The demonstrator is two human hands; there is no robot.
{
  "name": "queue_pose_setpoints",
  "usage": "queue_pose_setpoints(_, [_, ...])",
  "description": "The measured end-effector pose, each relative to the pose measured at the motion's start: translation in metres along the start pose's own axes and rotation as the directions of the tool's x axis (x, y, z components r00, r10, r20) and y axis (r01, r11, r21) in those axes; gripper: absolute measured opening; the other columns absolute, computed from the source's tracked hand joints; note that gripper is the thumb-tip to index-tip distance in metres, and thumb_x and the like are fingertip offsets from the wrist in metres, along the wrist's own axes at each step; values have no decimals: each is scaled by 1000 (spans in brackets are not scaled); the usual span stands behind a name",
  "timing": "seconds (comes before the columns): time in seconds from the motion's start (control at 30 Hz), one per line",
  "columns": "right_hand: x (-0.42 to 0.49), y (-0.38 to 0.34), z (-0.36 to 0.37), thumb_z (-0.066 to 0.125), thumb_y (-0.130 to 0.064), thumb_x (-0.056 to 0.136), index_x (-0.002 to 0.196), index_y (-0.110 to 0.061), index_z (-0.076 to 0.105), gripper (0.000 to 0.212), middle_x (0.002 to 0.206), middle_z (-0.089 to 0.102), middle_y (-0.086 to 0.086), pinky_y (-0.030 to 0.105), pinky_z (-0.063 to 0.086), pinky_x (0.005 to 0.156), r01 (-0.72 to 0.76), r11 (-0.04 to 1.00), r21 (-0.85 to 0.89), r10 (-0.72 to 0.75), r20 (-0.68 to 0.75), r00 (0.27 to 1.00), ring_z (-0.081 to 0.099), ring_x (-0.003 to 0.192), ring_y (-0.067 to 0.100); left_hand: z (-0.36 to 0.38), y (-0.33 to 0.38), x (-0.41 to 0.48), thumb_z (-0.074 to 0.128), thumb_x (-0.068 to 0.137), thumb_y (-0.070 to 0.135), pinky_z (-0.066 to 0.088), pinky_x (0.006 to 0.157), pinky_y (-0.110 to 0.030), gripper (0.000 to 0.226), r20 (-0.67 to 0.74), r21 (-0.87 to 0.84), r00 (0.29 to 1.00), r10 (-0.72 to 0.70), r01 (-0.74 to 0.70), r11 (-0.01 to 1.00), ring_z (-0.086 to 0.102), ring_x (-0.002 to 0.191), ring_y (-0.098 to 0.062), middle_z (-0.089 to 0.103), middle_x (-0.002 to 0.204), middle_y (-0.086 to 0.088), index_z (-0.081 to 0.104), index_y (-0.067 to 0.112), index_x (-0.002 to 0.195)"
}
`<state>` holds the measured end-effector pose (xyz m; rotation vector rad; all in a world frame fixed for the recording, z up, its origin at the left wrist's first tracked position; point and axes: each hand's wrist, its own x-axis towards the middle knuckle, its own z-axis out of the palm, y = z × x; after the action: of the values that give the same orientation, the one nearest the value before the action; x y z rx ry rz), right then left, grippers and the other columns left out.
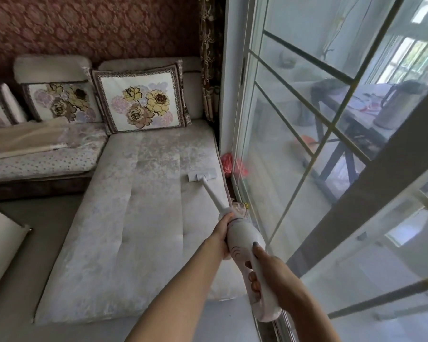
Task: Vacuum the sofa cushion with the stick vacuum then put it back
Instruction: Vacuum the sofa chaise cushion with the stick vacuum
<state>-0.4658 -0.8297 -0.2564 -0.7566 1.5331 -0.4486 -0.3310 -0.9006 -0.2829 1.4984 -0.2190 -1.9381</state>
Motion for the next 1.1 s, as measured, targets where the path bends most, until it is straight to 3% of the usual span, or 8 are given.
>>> queue_pose_setpoints(0.1, [5, -12, 14, 45, -54, 94, 106, 2, 68, 62, 56, 61, 7, 33, 44, 58, -30, 999, 17, 30, -22, 999, 56, 50, 19, -10, 16, 7, 54, 82, 61, 52, 65, -33, 60, -2, 3, 1000, -7, 7, 1000, 64, 78, -30, 66, 92, -16, 60, 14, 118])
queue_pose_setpoints(0.3, [17, -23, 47, 48, -67, 79, 109, -3, 69, 73, 64, 63, 3, 35, 44, 66, -32, 997, 73, 37, -76, 996, 58, 59, 19, -34, 39, 22, 50, 87, 57, 49, 68, -34, 49, 65, 17, 996, -60, 59, 998, 61, 77, -30, 65, 88, -17, 63, 9, 91])
queue_pose_setpoints(0.47, [20, -31, 59, 51, -52, 92, 110, 1, 67, 58, 62, 63, 3, 31, 44, 59, -23, 994, 104, 29, -60, 998, 57, 56, 17, -46, 51, 27, 49, 87, 57, 49, 68, -34, 49, 69, 28, 995, -77, 75, 997, 61, 78, -30, 64, 88, -17, 62, 10, 92])
queue_pose_setpoints(0.73, [3, -43, 68, 56, -45, 93, 97, 5, 64, 51, 50, 55, 7, 25, 41, 42, -111, 961, 253, 111, 14, 994, 48, 41, 16, -54, 57, 28, 53, 83, 57, 52, 70, -35, 48, 82, 25, 994, -66, 64, 998, 63, 83, -32, 66, 96, -17, 63, 13, 99])
queue_pose_setpoints(0.9, [-6, -36, 76, 54, -47, 94, 98, 4, 63, 52, 51, 54, 3, 24, 42, 45, -44, 983, 178, 45, -2, 999, 47, 42, 13, -61, 47, 32, 51, 86, 50, 50, 72, -37, 40, 120, 18, 992, -39, 37, 999, 61, 81, -35, 64, 92, -19, 62, 12, 90])
queue_pose_setpoints(1.1, [-15, -28, 82, 72, -43, 77, 95, -6, 69, 41, 63, 59, 3, 23, 47, 53, 67, 996, -53, -73, -124, 990, 51, 50, 12, -63, 43, 32, 51, 86, 52, 51, 84, -43, 43, 118, 47, 992, -35, 29, 998, 61, 86, -38, 69, 88, -19, 64, 12, 88])
